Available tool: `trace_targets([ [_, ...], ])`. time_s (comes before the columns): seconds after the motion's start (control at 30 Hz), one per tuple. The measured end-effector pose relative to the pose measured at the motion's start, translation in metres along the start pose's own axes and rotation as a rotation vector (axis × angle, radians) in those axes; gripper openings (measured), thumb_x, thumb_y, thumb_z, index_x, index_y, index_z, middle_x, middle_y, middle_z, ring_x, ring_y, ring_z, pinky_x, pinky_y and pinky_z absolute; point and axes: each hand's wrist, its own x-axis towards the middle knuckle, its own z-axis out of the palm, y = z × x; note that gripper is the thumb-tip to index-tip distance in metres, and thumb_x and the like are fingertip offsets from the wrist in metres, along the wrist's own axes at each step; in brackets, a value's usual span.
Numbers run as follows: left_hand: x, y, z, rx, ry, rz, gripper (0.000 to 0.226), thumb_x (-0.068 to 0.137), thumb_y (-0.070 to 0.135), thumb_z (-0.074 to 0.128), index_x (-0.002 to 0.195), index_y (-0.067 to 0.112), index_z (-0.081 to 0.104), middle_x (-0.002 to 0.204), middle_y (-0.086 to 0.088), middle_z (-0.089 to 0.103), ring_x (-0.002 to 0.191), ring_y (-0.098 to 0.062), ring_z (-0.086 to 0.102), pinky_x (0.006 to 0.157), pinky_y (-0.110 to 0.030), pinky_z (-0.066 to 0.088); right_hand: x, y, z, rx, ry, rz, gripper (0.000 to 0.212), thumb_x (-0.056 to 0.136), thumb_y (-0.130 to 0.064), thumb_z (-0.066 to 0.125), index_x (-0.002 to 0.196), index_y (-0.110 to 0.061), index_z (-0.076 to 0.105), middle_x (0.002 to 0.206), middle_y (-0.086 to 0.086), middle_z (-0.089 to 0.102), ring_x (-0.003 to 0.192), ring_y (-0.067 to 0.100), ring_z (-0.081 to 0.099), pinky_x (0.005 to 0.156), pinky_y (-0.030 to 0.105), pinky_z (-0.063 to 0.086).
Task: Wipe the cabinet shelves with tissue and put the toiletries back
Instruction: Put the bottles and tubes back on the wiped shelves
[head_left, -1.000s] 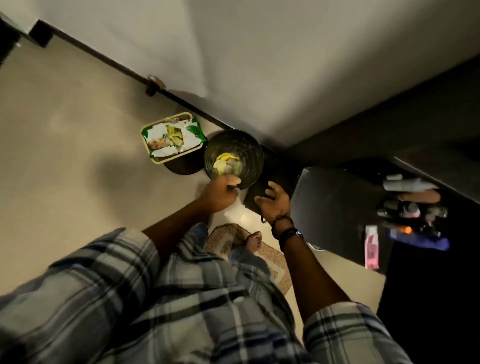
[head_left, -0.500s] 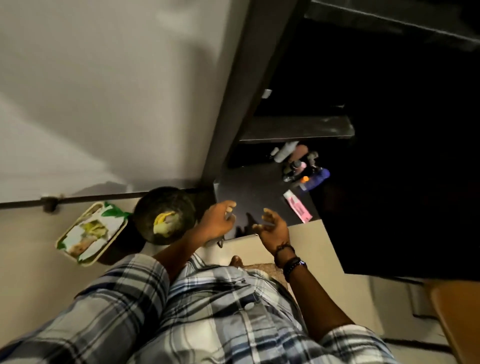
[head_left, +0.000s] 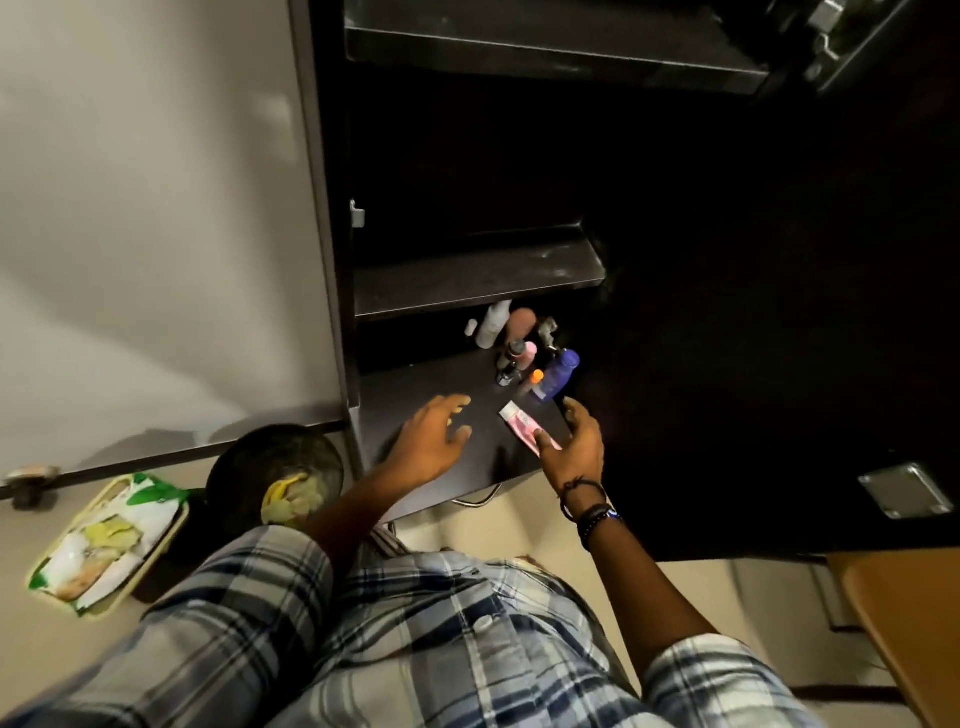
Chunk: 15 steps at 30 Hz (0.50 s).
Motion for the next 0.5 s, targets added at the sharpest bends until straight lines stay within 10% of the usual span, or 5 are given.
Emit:
trace_targets([
  [0.3, 0.086, 0.036, 0.027, 0.147, 0.138, 0.162, 0.054, 0.082, 0.012, 0.061, 0.134, 0.012, 0.047, 0.139, -0.008, 0.046, 0.127, -0.028, 0.040, 0.107, -0.042, 0.036, 0.075, -0.004, -0.018, -0.337, -0.083, -0.286, 0.075, 0.076, -0.004, 0.067, 0.141, -0.023, 0.035, 0.148, 0.004, 0.028, 0.120, 0.028, 0.045, 0.097, 0.037, 0.049],
  [0.5, 0.144, 0.076, 0.023, 0.475, 0.019, 0.017, 0.035, 0.090, 0.023, 0.049, 0.124, 0.015, 0.050, 0.121, -0.015, 0.059, 0.110, -0.036, 0.052, 0.088, -0.039, 0.040, 0.120, -0.013, -0.026, -0.626, -0.271, -0.418, 0.076, 0.079, -0.001, 0.062, 0.145, -0.024, 0.030, 0.151, 0.004, 0.024, 0.126, 0.030, 0.035, 0.096, 0.038, 0.048],
])
